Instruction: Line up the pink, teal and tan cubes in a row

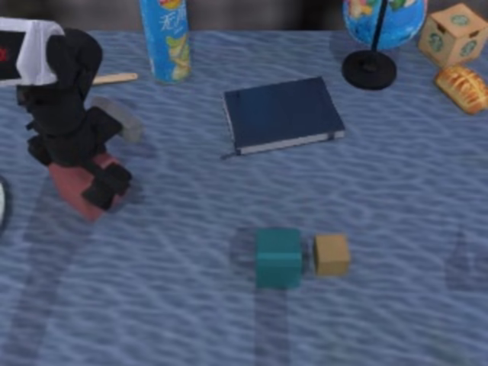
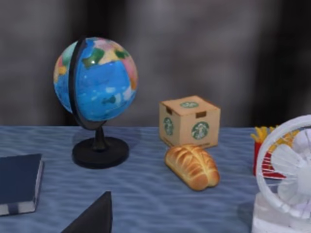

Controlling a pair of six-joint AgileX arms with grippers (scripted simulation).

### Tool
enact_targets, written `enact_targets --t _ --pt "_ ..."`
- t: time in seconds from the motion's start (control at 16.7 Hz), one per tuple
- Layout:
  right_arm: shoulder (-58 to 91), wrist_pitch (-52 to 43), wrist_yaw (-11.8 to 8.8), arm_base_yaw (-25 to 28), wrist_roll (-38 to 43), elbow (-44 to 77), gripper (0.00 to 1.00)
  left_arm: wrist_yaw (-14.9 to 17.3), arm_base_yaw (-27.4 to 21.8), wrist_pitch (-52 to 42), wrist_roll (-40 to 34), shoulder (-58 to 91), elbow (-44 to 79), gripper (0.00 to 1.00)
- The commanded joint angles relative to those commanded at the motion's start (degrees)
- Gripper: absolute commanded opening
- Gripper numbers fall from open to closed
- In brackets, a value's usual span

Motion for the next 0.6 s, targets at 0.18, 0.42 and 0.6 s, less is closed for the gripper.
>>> enact_targets --t 0.18,0.42,0.6 --pt "0.0 0.0 0.0 0.0 0.0 0.0 1.0 0.0 0.0 0.0 0.0 0.0 0.0 0.0" --pt "0.0 0.0 0.0 0.0 0.0 0.0 1.0 0.17 0.18 -2.55 0.07 -1.14 1.82 0.0" --pt "0.0 0.0 0.0 0.0 0.0 0.0 1.0 0.16 0.74 -9.05 -0.08 -3.2 5.63 0.0"
